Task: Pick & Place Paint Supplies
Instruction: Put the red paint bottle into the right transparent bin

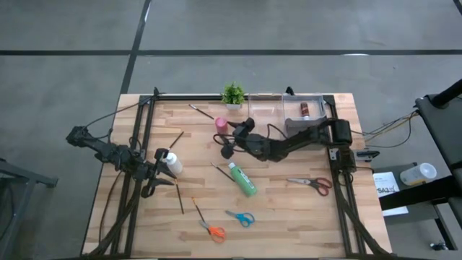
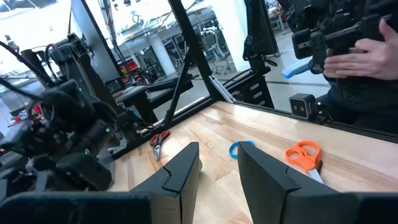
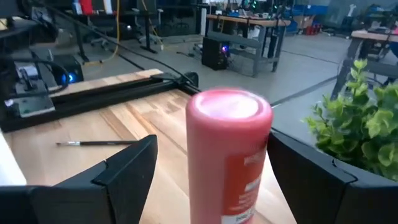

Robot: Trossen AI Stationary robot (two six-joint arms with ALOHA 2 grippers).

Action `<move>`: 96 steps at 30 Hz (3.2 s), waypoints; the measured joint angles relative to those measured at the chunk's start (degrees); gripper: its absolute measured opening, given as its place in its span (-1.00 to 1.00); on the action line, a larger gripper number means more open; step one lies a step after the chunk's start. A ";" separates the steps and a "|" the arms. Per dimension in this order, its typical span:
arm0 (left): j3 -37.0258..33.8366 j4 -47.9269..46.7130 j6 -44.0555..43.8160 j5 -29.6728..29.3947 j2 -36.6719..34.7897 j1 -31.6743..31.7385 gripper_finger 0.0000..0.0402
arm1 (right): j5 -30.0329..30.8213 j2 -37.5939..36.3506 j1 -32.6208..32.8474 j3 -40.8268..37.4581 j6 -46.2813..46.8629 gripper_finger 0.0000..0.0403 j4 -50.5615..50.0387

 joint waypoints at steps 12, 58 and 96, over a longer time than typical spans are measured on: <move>0.02 0.01 0.01 0.02 0.00 -0.01 -0.41 | 0.46 -0.37 -0.55 -0.89 -0.02 0.50 -0.09; 0.00 0.00 0.00 0.01 0.00 0.00 -0.41 | -17.81 0.00 -9.32 6.56 0.47 0.35 -13.74; 0.02 0.01 0.00 0.02 0.00 -0.01 -0.41 | -17.39 -0.08 -9.19 6.27 1.78 -0.01 -13.67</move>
